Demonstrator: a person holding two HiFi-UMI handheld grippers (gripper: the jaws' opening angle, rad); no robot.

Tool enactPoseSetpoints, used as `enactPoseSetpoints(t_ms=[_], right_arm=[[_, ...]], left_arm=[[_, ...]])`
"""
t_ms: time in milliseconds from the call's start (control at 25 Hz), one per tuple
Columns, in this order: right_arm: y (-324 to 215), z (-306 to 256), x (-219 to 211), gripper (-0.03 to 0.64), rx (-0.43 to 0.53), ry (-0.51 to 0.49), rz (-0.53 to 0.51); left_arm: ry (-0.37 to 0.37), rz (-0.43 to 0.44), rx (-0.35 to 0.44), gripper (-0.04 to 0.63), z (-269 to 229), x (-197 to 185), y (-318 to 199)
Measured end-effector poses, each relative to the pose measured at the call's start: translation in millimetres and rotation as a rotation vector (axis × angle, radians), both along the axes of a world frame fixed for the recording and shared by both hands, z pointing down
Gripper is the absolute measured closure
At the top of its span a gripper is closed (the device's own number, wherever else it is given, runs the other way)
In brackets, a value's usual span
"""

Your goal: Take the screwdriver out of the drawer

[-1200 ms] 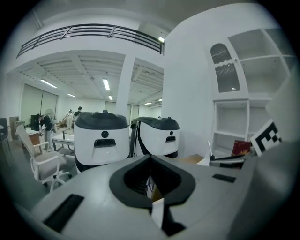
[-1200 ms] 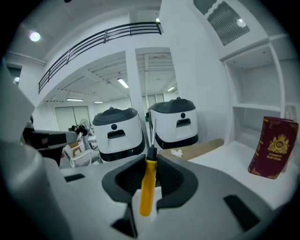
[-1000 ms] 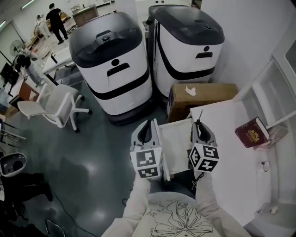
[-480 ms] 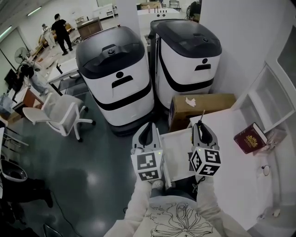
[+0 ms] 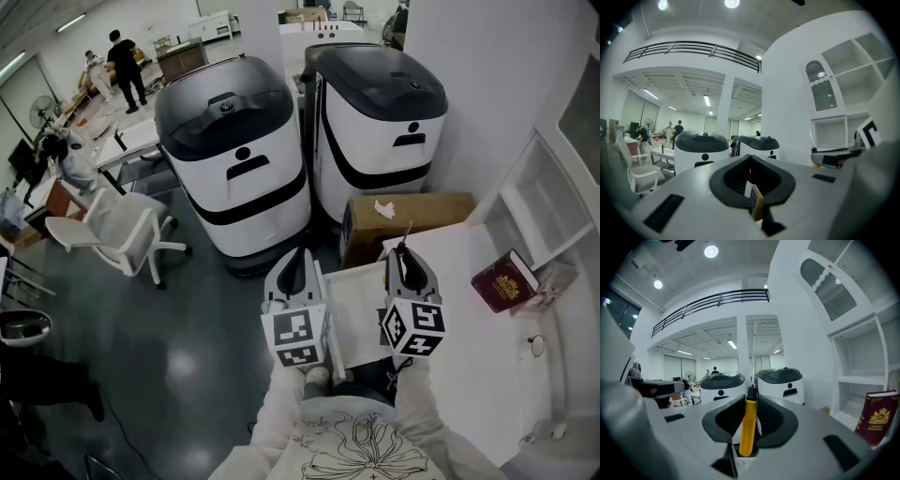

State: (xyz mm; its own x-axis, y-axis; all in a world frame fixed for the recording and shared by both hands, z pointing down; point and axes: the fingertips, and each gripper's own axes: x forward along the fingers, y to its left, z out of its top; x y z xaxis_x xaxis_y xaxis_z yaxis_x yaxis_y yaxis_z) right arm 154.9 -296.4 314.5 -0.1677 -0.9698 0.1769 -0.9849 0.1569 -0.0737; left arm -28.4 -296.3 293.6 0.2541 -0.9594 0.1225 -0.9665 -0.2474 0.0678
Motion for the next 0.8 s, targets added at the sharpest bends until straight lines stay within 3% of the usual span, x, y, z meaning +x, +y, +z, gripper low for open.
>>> enactPoseSetpoints(t_ms=[800], right_arm=[[-1.0, 3.7, -10.4, 0.545, -0.008, 0.011, -0.015]], left_arm=[[-0.007, -0.004, -0.008, 0.589, 4.8, -9.3, -1.6]])
